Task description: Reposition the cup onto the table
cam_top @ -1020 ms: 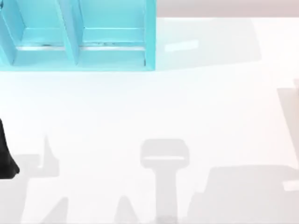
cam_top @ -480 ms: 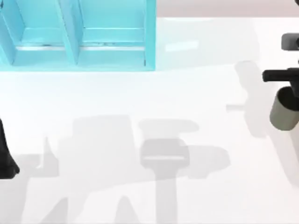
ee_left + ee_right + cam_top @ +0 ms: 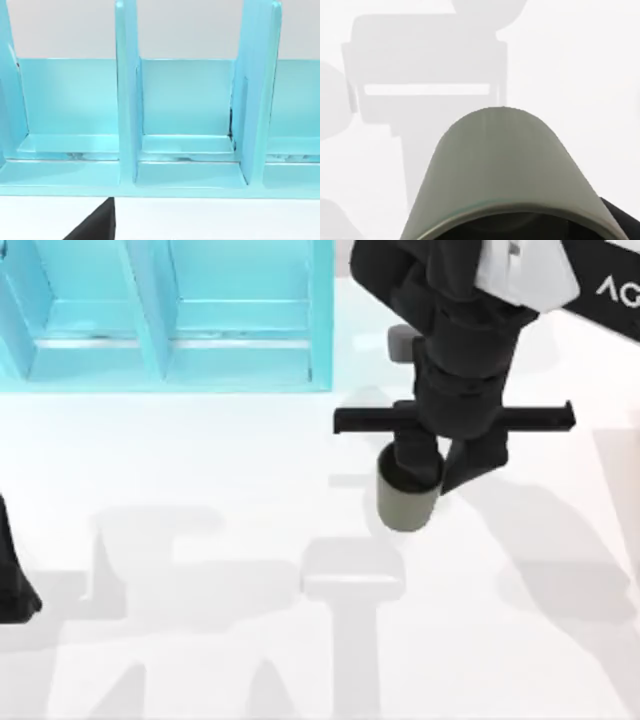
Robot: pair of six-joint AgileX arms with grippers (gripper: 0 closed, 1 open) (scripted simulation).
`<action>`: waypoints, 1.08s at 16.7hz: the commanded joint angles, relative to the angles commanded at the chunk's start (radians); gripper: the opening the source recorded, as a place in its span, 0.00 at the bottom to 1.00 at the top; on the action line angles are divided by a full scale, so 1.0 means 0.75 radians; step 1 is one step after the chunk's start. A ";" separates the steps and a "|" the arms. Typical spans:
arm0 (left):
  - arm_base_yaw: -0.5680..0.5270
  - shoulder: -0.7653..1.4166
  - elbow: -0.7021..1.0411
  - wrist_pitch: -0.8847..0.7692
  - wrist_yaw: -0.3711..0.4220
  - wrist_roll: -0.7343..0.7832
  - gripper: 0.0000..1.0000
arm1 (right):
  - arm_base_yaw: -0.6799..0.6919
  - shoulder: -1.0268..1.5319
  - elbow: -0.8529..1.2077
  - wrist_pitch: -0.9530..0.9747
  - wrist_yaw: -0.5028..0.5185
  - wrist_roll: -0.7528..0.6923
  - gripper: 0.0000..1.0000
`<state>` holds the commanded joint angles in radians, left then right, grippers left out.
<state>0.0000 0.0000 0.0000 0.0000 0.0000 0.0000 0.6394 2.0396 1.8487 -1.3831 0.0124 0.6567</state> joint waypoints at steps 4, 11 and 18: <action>0.000 0.000 0.000 0.000 0.000 0.000 1.00 | 0.009 0.005 0.007 0.000 0.000 0.009 0.00; 0.000 0.000 0.000 0.000 0.000 0.000 1.00 | 0.021 0.035 -0.161 0.208 0.000 0.025 0.00; 0.000 0.000 0.000 0.000 0.000 0.000 1.00 | 0.033 0.059 -0.254 0.315 0.001 0.034 0.00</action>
<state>0.0000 0.0000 0.0000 0.0000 0.0000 0.0000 0.6643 2.0835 1.6581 -1.1470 0.0128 0.6821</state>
